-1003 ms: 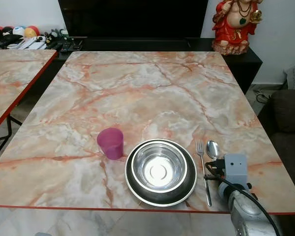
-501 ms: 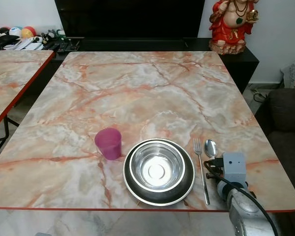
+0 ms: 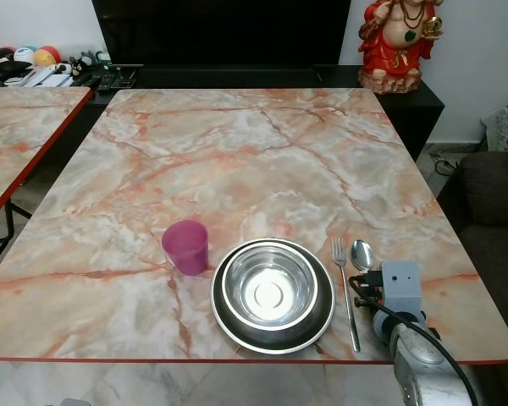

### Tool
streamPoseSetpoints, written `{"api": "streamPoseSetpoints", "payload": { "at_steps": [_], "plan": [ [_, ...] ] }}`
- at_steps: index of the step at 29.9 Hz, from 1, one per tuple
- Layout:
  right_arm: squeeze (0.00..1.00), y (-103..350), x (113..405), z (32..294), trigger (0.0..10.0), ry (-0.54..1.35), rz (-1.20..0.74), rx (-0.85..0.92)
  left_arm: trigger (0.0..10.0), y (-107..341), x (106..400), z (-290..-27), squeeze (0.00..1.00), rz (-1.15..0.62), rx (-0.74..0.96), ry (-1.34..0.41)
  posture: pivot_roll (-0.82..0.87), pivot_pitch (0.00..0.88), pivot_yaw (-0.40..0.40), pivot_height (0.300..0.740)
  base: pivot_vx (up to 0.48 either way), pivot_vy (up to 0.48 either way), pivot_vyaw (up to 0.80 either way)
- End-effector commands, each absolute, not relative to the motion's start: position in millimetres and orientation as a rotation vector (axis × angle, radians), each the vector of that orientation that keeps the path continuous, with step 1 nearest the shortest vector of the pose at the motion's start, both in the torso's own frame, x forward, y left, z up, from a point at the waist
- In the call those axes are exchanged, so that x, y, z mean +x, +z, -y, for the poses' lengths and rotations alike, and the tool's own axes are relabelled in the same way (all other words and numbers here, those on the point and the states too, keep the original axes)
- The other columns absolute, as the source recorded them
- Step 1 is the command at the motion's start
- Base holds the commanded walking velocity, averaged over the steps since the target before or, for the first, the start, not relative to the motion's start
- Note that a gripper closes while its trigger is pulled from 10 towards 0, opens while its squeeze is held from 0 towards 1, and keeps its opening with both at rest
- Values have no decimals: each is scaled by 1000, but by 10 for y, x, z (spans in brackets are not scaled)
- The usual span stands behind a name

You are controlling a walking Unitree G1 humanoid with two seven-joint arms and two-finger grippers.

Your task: Setting the table

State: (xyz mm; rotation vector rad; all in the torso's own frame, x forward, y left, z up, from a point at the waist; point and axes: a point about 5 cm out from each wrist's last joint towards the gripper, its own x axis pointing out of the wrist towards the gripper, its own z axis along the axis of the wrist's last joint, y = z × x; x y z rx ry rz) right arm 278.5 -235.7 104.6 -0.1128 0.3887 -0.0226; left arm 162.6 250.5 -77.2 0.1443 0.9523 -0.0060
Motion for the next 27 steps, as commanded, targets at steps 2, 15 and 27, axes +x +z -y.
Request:
{"api": "streamPoseSetpoints", "payload": {
  "at_steps": [2,15,27],
  "plan": [
    [0,797,2684,2244,10000,31,-510,-95,10000,-805,1536,-2540,0,-995,157,-4,-112,138,29,740,0,0,0],
    [0,742,2655,2224,10000,39,-552,-106,10000,-814,1523,-2533,0,-1001,156,1,-111,138,27,740,0,0,0],
    [0,860,2712,2222,10000,26,-501,-81,10000,-803,1536,-2553,0,-999,160,4,-114,135,29,740,0,0,0]
  ]
}}
